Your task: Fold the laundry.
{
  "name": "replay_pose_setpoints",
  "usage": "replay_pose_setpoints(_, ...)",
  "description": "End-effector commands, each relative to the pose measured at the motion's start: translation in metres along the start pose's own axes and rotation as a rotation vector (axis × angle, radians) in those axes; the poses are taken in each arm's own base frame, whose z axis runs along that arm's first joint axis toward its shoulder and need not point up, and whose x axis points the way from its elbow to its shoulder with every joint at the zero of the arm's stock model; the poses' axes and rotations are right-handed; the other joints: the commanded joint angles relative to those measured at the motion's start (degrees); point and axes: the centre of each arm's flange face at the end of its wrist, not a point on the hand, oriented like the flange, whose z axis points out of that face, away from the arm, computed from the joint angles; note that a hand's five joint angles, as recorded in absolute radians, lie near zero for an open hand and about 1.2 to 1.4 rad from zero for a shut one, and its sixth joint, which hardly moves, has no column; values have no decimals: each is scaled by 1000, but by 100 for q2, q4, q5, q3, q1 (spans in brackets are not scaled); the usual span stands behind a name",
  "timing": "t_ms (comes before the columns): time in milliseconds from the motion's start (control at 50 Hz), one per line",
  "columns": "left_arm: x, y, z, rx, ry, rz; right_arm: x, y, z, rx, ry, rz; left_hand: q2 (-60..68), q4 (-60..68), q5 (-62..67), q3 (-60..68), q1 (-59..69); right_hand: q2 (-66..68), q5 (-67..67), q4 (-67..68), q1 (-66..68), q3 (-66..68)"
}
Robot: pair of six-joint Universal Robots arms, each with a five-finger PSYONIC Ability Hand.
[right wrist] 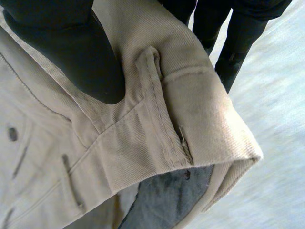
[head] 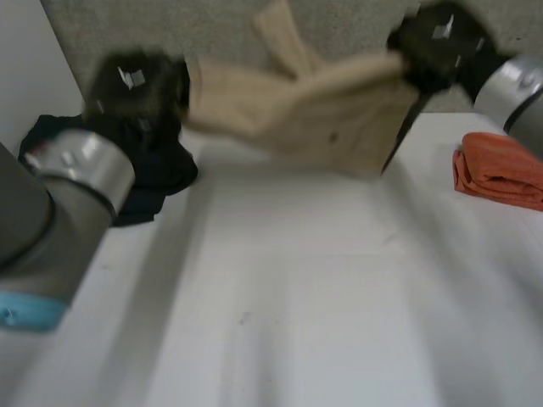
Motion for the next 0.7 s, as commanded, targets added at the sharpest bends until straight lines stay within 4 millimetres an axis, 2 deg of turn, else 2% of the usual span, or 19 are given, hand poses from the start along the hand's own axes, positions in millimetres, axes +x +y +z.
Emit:
replay_pose_setpoints(20, 27, 92, -21, -276, 87, 13, -71, 80, -24, -251, -213, 18, 1143, 1126, 1238, 1170, 1450, 1244, 1319, 1137, 1674, 1198)
replay_pose_setpoints(100, 28, 124, -22, -384, 73, 16, -101, 109, -27, -330, -272, 6, 1143, 1126, 1238, 1170, 1450, 1244, 1319, 1137, 1674, 1198)
replay_pose_setpoints(140, 28, 129, -22, -405, 70, 16, -107, 118, -24, -358, -261, 10, 1143, 1126, 1238, 1170, 1450, 1244, 1319, 1137, 1674, 1198)
replay_pose_setpoints(220, 29, 122, -23, -388, 71, 15, -105, 123, -15, -376, -198, 50, 1143, 1126, 1238, 1170, 1450, 1009, 1083, 902, 1438, 963)
replay_pose_setpoints(240, 29, 120, -24, -381, 73, 15, -103, 123, -13, -374, -180, 61, 1143, 1126, 1238, 1170, 1450, 507, 581, 400, 936, 461)
replay_pose_setpoints(280, 30, 114, -24, -362, 71, 12, -96, 122, -5, -360, -114, 97, 1143, 1126, 1238, 1170, 1450, -2077, -2003, -2184, -1648, -2123)
replay_pose_setpoints(340, 30, 108, -24, -342, 70, 7, -86, 117, -1, -363, -20, 132, 1143, 1126, 1238, 1170, 1450, -4753, -4678, -4859, -4323, -4798)
replay_pose_setpoints(400, 30, 106, -24, -342, 68, 8, -74, 106, -2, -364, 45, 159, 1143, 1126, 1238, 1170, 1450, -5619, -5545, -5726, -5190, -5665)
replay_pose_setpoints(460, 30, 105, -23, -339, 70, 6, -63, 84, -15, -383, 78, 217, 1143, 1126, 1238, 1170, 1450, -5756, -5681, -5863, -5326, -5802)
replay_pose_setpoints(480, 30, 106, -23, -340, 71, 6, -56, 72, -25, -401, 86, 247, 1143, 1126, 1238, 1170, 1450, -5706, -5631, -5812, -5276, -5752)
replay_pose_setpoints(540, 29, 107, -22, -341, 66, 6, -51, 58, -44, -453, 92, 286, 1143, 1126, 1238, 1170, 1450, -5404, -5330, -5511, -4975, -5450)
replay_pose_setpoints(560, 29, 107, -21, -340, 66, 6, -51, 50, -59, -500, 87, 305, 1143, 1126, 1238, 1170, 1450, -4953, -4878, -5060, -4523, -4999)
replay_pose_setpoints(620, 29, 106, -18, -336, 63, 6, -51, 42, -88, -604, 74, 340, 1143, 1126, 1238, 1170, 1450, -4026, -3951, -4132, -3596, -4072)
replay_pose_setpoints(700, 28, 105, -14, -328, 61, 4, -58, 46, -116, -706, 33, 359, 1143, 1126, 1238, 1170, 1450, -3302, -3227, -3408, -2872, -3347)
